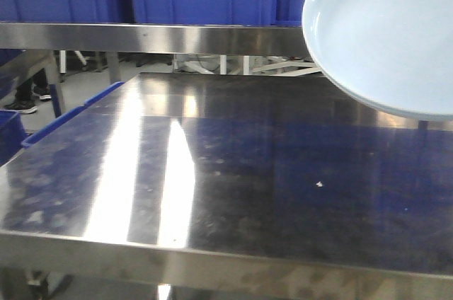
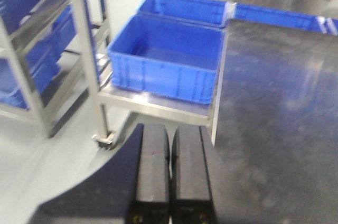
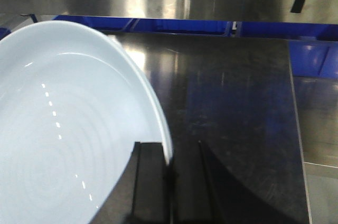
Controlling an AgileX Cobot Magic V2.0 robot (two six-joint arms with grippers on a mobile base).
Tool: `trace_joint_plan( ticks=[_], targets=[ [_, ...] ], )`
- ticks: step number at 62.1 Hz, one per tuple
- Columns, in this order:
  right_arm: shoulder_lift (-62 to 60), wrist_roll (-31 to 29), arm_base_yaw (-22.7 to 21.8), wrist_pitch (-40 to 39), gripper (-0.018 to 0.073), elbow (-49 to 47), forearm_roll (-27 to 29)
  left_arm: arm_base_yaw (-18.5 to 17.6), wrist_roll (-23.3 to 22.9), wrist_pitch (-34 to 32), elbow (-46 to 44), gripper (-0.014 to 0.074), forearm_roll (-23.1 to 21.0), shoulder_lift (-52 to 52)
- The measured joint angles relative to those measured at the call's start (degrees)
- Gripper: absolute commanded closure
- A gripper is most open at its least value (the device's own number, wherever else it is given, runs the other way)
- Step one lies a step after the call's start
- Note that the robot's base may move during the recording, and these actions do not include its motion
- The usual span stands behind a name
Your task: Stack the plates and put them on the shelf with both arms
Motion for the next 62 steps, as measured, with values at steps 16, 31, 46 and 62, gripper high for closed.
trace_joint_plan(
  ticks=[16, 31, 46, 62],
  targets=[
    [0.0, -0.1, 0.0, 0.0, 0.0511, 0.0, 0.0, 0.0, 0.0, 0.0, 0.0, 0.0507, 0.0, 0.0],
    [0.0, -0.1, 0.0, 0.0, 0.0511, 0.0, 0.0, 0.0, 0.0, 0.0, 0.0, 0.0507, 0.0, 0.0],
    [0.0, -0.1, 0.0, 0.0, 0.0511, 0.0, 0.0, 0.0, 0.0, 0.0, 0.0, 0.0507, 0.0, 0.0],
    [0.0, -0.1, 0.0, 0.0, 0.0511, 0.0, 0.0, 0.0, 0.0, 0.0, 0.0, 0.0507, 0.0, 0.0]
  ],
)
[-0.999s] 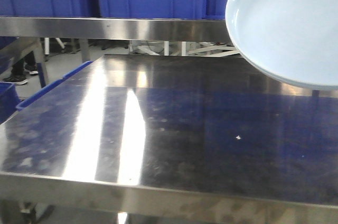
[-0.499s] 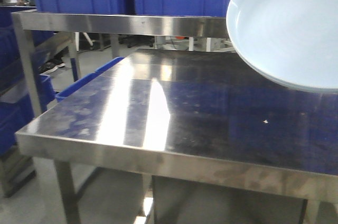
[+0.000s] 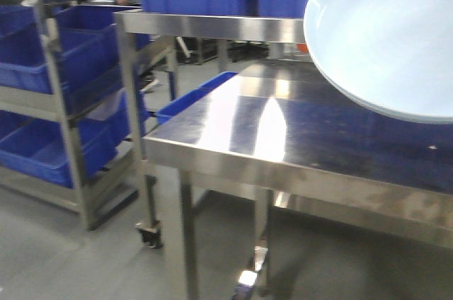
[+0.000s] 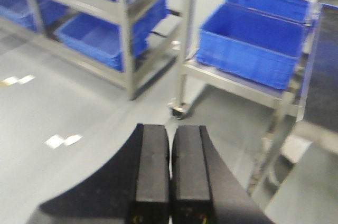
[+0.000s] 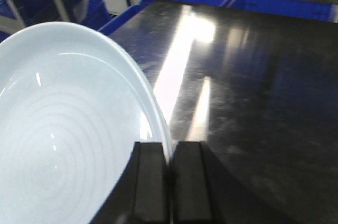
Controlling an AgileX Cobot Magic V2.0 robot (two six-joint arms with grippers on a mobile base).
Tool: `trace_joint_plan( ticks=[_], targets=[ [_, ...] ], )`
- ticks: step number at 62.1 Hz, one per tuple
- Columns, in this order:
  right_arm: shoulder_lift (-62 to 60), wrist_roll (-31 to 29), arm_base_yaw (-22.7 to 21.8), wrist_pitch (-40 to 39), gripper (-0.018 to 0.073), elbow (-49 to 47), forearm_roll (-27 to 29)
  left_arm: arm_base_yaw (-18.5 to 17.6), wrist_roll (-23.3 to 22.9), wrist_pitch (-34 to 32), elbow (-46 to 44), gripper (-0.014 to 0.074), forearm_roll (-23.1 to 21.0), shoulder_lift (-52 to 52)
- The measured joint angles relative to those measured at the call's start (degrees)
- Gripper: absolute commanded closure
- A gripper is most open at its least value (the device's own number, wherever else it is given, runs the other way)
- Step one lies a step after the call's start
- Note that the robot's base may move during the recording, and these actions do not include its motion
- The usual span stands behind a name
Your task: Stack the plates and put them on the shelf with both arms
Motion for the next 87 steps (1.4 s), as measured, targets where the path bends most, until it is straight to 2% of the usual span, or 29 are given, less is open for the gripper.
trace_joint_plan(
  ticks=[87],
  targets=[
    [0.0, 0.0, 0.0, 0.0, 0.0511, 0.0, 0.0, 0.0, 0.0, 0.0, 0.0, 0.0507, 0.0, 0.0]
  ],
)
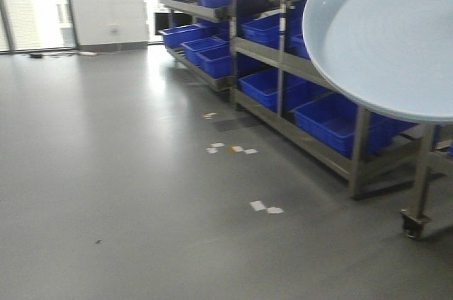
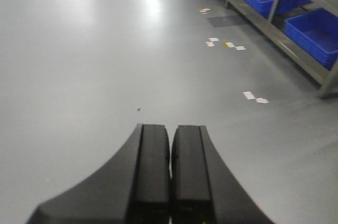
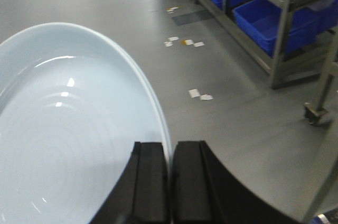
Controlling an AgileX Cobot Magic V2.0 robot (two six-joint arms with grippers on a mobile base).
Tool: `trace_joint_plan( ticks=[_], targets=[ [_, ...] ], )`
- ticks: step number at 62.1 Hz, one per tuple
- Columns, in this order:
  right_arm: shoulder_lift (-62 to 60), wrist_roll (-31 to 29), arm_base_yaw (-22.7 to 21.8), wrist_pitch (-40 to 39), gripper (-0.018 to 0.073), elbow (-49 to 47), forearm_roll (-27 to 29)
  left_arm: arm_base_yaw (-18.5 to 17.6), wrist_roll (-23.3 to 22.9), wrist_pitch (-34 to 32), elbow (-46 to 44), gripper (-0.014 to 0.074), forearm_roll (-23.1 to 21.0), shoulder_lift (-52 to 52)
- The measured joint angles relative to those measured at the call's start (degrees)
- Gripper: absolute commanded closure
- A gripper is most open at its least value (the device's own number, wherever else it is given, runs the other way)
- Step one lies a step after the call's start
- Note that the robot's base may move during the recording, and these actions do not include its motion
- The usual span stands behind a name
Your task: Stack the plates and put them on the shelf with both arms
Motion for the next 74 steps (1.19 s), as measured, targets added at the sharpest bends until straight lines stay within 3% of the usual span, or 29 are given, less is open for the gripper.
trace_joint_plan(
  ticks=[74],
  targets=[
    [0.0, 0.0, 0.0, 0.0, 0.0511, 0.0, 0.0, 0.0, 0.0, 0.0, 0.0, 0.0507, 0.0, 0.0]
  ],
)
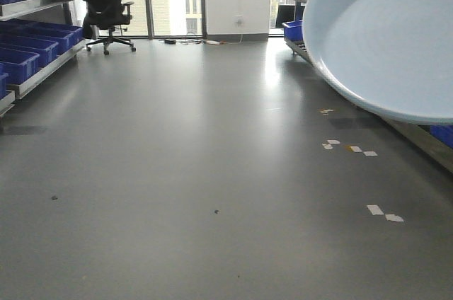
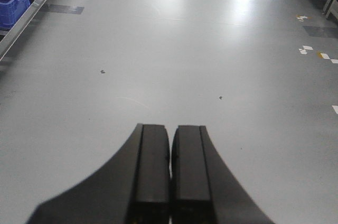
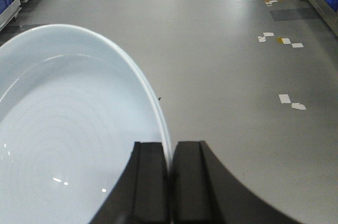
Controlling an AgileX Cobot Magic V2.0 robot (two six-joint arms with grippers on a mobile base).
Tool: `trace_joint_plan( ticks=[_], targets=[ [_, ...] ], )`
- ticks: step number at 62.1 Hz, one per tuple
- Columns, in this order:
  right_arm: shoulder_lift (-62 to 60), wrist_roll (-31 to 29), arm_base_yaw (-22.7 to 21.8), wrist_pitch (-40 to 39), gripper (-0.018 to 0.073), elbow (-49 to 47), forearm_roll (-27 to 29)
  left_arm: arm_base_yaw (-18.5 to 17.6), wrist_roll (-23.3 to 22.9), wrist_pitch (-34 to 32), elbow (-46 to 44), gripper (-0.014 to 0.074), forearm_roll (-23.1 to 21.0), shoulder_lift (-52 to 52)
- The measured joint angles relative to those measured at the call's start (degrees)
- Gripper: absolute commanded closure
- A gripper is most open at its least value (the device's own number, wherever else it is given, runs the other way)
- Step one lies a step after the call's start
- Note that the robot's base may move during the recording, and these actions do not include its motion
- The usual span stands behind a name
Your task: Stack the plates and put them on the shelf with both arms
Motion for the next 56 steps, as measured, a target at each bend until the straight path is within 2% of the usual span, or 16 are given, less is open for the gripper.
trace_joint_plan(
  ticks=[56],
  targets=[
    [0.0, 0.0, 0.0, 0.0, 0.0511, 0.0, 0.0, 0.0, 0.0, 0.0, 0.0, 0.0507, 0.0, 0.0]
  ],
)
